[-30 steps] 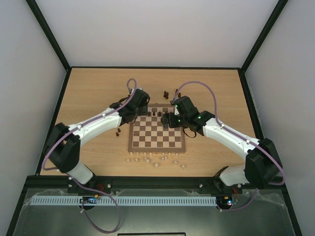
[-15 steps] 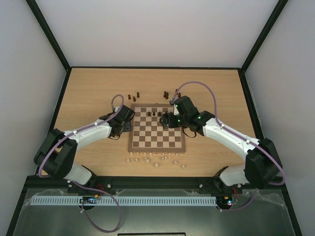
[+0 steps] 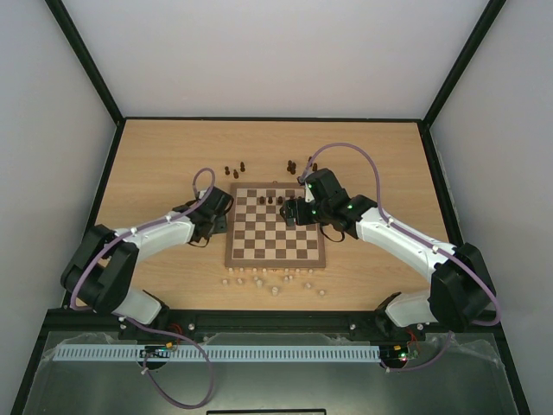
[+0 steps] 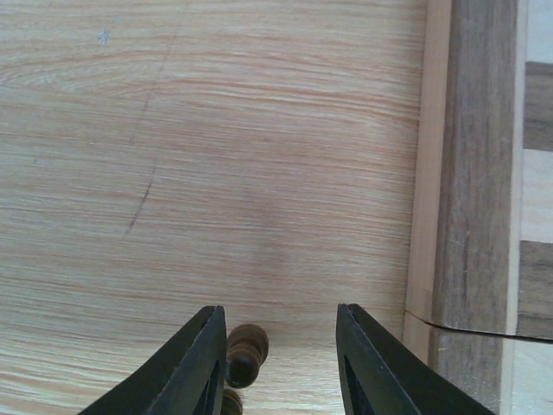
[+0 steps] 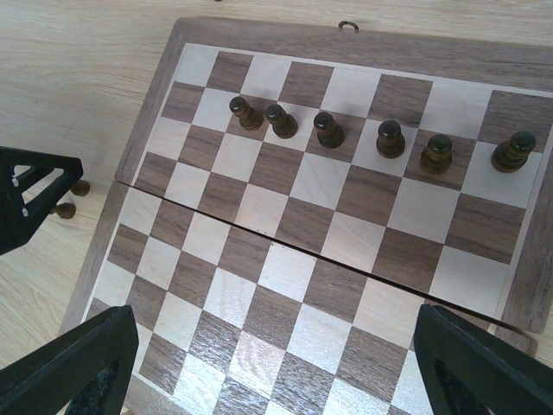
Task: Set up the chess pieces on the board
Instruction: Pick up the chess piece at the center of the board.
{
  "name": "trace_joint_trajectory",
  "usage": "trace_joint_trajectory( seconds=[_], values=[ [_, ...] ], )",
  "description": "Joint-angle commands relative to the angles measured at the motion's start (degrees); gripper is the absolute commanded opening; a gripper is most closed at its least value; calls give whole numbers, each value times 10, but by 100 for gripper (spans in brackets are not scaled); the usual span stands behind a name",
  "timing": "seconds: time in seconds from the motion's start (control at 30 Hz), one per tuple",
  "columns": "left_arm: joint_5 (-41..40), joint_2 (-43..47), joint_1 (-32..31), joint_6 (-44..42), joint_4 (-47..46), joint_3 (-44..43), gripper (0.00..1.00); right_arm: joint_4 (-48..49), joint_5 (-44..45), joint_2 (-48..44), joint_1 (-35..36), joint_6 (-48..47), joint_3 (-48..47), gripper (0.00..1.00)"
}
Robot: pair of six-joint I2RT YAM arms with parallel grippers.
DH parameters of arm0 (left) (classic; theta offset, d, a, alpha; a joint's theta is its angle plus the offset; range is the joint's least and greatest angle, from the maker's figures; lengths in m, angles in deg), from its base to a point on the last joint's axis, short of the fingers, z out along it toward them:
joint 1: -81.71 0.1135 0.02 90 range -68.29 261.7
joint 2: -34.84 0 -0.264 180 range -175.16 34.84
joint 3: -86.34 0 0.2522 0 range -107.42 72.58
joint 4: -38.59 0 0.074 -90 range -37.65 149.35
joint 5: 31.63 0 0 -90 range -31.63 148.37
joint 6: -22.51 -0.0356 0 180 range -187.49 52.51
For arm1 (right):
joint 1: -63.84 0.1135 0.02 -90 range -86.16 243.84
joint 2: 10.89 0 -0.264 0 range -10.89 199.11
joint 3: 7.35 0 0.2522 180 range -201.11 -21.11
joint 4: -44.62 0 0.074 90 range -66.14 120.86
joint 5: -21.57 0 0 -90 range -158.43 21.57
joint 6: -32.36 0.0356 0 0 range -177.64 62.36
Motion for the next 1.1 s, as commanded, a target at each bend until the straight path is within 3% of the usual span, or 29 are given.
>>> trace_joint_trajectory(
  seconds=[0.0,0.17,0.6,0.87,1.07],
  values=[
    [-2,-8,4,5,-1,13,38,-6,-2,4,1,-2,7,88],
    [-10,-2,6,10,3,16,43,-5,-5,3,1,-2,7,89],
    [-16,-15,6,12,10,17,42,-3,-5,7,1,-1,8,88],
    [-10,-25,8,10,6,16,33,-2,-6,7,1,-1,8,88],
    [1,-32,9,6,5,10,17,-1,-3,8,1,-1,10,88]
  ],
)
